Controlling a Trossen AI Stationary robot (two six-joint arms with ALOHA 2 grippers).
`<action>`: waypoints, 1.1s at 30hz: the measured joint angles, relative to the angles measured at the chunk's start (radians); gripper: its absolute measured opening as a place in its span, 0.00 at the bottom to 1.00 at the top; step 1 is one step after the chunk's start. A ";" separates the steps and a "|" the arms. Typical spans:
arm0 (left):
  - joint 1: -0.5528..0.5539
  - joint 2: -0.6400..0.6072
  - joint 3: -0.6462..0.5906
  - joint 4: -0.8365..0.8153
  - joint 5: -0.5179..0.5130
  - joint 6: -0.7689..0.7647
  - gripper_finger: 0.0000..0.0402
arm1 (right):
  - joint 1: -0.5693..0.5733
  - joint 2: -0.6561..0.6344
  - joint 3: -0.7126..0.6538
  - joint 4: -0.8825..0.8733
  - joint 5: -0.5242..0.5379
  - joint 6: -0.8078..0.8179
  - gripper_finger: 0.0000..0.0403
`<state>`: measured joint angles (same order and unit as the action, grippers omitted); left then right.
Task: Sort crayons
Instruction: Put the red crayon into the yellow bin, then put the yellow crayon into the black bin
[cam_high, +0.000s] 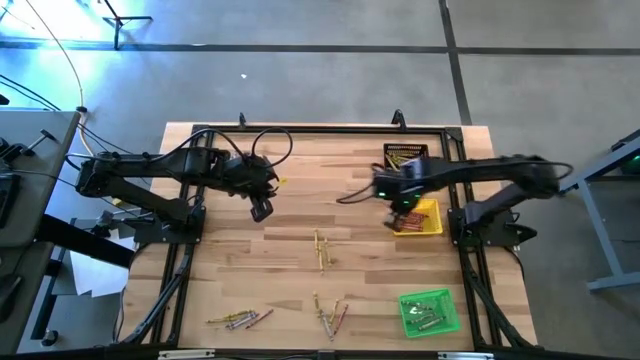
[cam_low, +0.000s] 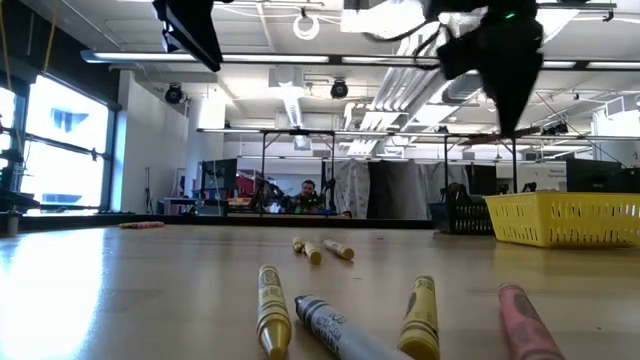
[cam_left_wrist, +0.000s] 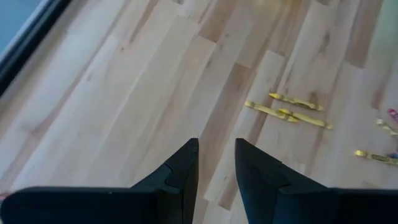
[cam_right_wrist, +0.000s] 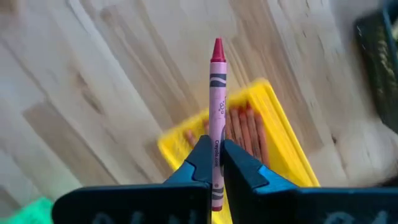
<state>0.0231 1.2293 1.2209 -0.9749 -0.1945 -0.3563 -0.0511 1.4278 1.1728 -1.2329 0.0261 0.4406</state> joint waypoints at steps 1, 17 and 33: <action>0.000 0.000 0.000 0.000 -0.012 0.003 0.22 | 0.003 -0.041 -0.020 -0.009 0.004 0.004 0.01; 0.003 0.000 0.000 0.015 -0.078 0.028 0.22 | 0.004 -0.436 -0.508 0.263 0.026 0.421 0.06; 0.003 0.001 0.000 0.064 -0.035 0.038 0.22 | 0.021 -0.444 -0.304 0.530 0.122 0.436 0.22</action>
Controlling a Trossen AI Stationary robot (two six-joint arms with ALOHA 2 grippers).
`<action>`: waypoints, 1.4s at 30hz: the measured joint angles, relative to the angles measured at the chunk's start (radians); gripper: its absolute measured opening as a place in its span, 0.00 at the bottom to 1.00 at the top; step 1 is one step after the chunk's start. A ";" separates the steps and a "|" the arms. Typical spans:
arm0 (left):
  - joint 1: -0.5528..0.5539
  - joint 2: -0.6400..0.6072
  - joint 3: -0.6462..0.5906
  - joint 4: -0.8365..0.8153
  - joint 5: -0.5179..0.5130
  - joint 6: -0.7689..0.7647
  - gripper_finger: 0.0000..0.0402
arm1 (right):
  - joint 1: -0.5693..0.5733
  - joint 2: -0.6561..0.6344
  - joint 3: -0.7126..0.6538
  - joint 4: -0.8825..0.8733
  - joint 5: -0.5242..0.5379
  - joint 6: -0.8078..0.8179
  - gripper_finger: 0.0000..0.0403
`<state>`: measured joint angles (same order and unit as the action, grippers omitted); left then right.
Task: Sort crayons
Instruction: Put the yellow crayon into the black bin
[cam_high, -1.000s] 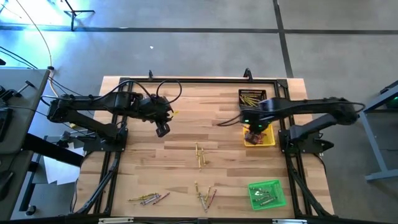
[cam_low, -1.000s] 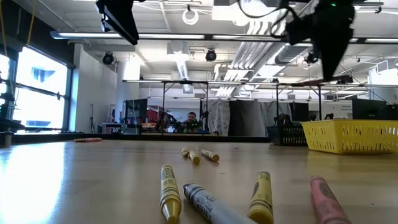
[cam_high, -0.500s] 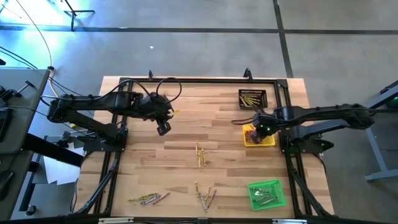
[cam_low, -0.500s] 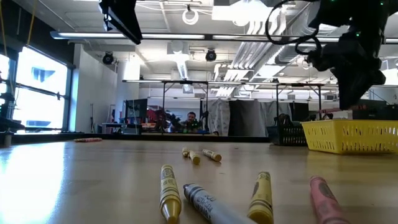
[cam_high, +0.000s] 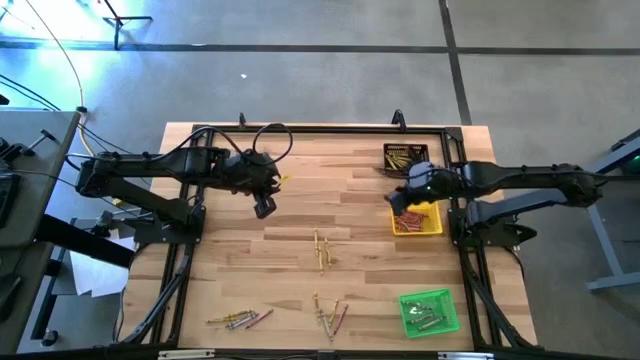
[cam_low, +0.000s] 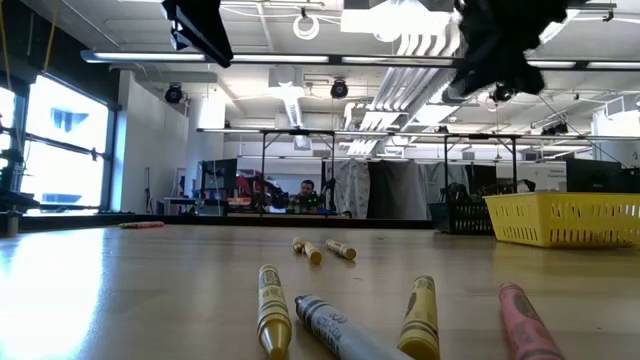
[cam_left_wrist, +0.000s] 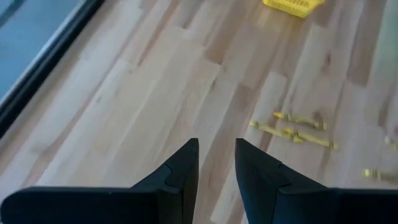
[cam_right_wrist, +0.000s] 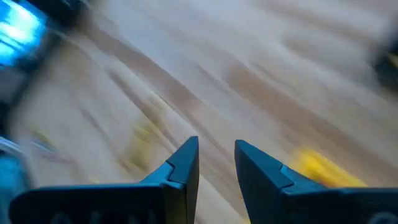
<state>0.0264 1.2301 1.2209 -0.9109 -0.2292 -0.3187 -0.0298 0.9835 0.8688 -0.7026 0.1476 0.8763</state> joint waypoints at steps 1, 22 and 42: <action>-0.003 0.000 0.000 -0.013 0.015 0.015 0.22 | 0.006 0.005 0.000 0.073 0.027 -0.008 0.22; -0.174 -0.005 -0.340 -0.042 0.132 -0.262 0.22 | 0.157 0.652 0.110 0.463 -0.024 0.267 0.20; -0.193 -0.008 -0.339 0.000 0.130 -0.283 0.22 | 0.166 1.132 0.773 -0.147 -0.129 0.118 0.20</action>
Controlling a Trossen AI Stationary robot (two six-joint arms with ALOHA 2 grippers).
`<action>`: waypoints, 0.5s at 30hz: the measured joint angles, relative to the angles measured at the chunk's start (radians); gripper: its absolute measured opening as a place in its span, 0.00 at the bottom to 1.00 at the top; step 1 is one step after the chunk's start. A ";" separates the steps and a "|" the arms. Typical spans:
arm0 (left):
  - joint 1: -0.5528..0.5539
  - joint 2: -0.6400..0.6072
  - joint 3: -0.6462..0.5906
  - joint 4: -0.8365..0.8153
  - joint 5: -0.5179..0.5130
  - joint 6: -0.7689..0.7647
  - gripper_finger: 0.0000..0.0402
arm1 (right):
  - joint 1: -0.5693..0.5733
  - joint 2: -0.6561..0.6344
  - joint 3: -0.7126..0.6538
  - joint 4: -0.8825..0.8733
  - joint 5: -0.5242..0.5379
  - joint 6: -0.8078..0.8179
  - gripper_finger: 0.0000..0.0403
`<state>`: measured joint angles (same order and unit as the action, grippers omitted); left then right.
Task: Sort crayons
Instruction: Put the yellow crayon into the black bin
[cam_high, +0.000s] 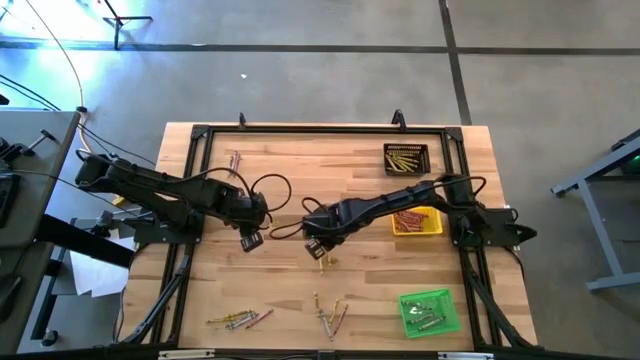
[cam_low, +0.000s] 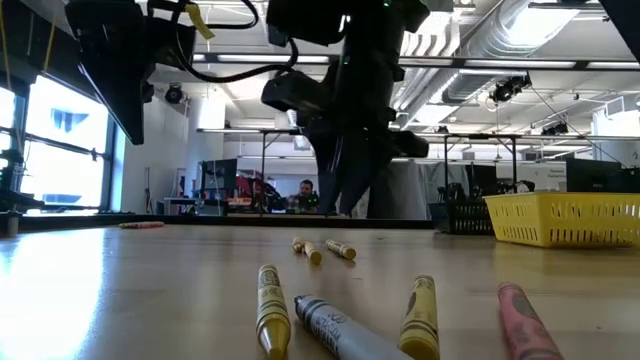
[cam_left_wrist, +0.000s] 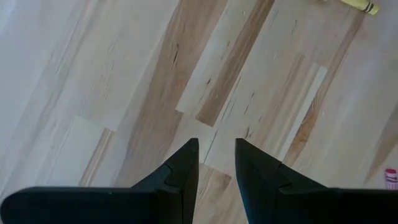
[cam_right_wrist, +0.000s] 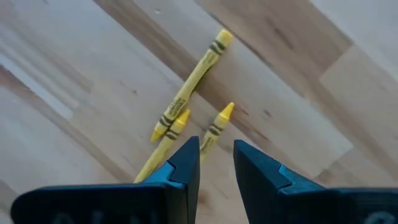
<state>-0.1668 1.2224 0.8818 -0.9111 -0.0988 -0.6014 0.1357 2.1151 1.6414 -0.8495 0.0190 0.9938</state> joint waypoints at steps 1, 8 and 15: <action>0.000 0.000 0.000 0.000 -0.001 0.000 0.22 | 0.003 0.000 -0.005 0.007 0.005 0.016 0.20; 0.000 0.000 0.000 0.003 -0.001 0.001 0.22 | 0.026 0.001 -0.088 0.094 0.008 0.124 0.20; 0.000 0.000 0.000 0.004 -0.002 0.002 0.22 | 0.047 0.002 -0.136 0.183 0.014 0.177 0.20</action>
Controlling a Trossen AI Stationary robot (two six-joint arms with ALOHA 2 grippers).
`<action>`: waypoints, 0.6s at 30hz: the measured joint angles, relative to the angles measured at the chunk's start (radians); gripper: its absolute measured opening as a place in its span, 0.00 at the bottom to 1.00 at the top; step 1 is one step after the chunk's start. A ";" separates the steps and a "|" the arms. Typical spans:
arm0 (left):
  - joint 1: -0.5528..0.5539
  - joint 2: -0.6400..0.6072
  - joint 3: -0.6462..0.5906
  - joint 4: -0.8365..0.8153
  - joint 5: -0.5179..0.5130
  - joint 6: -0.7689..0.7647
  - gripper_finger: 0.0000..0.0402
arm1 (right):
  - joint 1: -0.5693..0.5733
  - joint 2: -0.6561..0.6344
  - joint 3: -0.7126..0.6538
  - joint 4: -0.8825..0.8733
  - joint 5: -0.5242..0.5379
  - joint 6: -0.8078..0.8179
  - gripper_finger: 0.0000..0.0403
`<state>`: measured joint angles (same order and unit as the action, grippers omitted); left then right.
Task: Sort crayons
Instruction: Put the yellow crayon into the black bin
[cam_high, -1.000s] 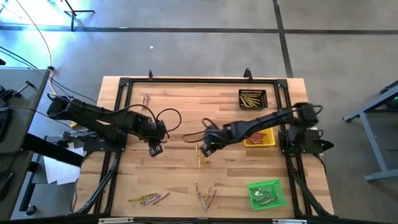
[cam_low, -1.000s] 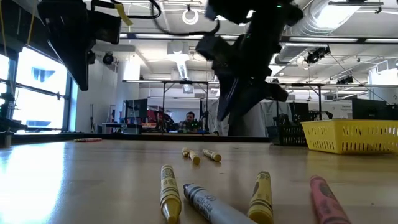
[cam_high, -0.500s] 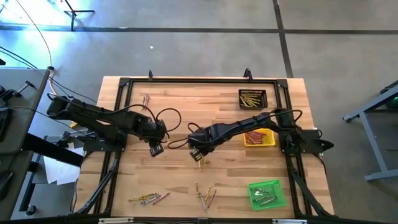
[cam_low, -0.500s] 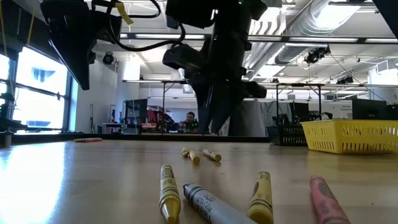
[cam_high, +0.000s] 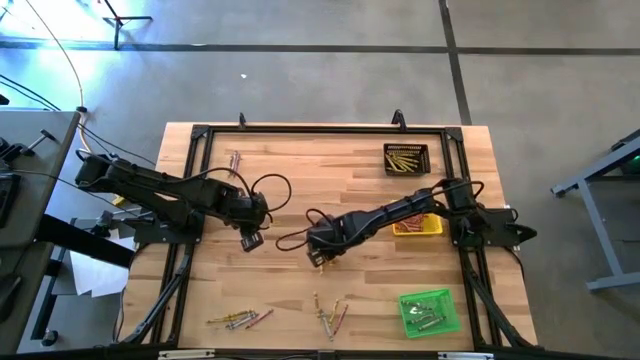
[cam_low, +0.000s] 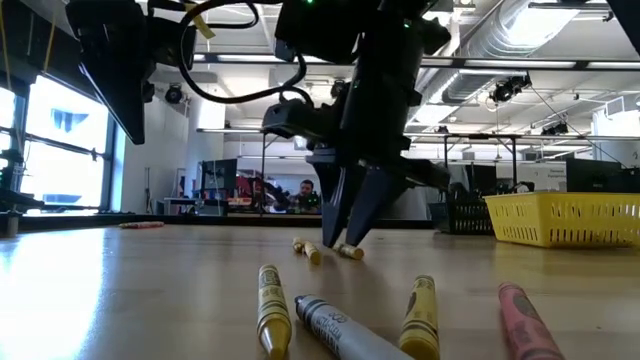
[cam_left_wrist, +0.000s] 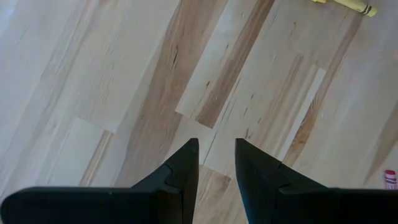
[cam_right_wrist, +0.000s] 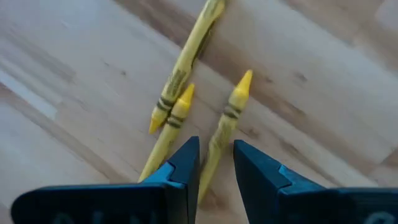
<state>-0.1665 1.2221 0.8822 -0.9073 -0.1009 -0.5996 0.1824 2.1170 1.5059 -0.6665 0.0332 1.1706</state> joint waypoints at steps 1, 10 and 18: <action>0.000 0.000 0.000 0.000 0.000 0.000 0.22 | 0.002 0.000 0.000 -0.003 0.018 0.000 0.20; 0.000 0.000 0.000 0.000 0.000 0.001 0.22 | 0.004 0.000 0.000 -0.090 0.113 0.000 0.20; 0.000 0.000 0.000 -0.001 0.000 0.028 0.22 | 0.002 0.020 0.006 -0.105 0.093 -0.001 0.20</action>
<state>-0.1665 1.2221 0.8822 -0.9081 -0.1007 -0.5719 0.1844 2.1367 1.5116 -0.7720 0.1262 1.1694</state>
